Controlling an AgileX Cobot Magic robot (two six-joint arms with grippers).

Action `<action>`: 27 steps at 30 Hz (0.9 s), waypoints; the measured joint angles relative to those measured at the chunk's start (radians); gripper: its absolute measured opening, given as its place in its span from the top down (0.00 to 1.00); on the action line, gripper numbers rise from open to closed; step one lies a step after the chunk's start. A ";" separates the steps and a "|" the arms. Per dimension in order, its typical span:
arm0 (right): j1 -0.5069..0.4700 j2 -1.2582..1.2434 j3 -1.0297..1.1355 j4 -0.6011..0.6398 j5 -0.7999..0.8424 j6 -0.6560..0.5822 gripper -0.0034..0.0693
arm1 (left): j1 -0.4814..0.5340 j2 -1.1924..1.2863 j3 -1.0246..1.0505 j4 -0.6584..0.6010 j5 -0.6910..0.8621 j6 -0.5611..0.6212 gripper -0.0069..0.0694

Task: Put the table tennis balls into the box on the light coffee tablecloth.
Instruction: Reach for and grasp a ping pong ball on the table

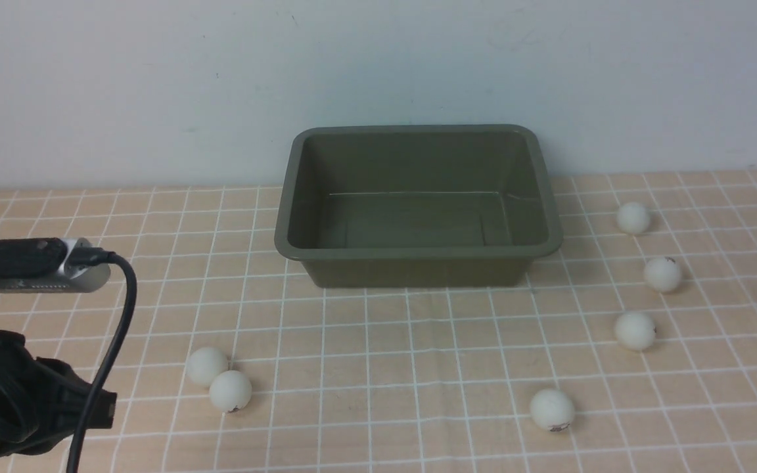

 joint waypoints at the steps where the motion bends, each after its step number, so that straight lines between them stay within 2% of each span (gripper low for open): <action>1: 0.000 0.052 -0.048 -0.003 -0.006 0.000 0.98 | 0.000 0.000 0.000 0.016 0.001 -0.009 1.00; 8: 0.040 0.348 -0.314 -0.051 -0.001 0.011 0.97 | 0.000 0.000 0.000 0.036 0.007 -0.022 1.00; 14: 0.191 0.602 -0.553 -0.377 0.055 0.222 0.97 | 0.000 0.000 0.000 0.036 0.016 -0.022 1.00; 16: 0.230 0.664 -0.609 -0.512 0.058 0.337 0.97 | 0.000 0.000 0.000 0.036 0.017 -0.022 1.00; 18: 0.242 0.700 -0.635 -0.578 0.043 0.416 0.97 | 0.000 0.000 0.000 0.036 0.017 -0.022 1.00; 22: 0.238 0.737 -0.645 -0.604 -0.011 0.474 0.97 | 0.000 0.000 0.000 0.037 0.018 -0.022 1.00; 27: 0.211 0.776 -0.648 -0.516 -0.120 0.405 0.96 | 0.000 0.000 0.000 0.037 0.027 -0.022 1.00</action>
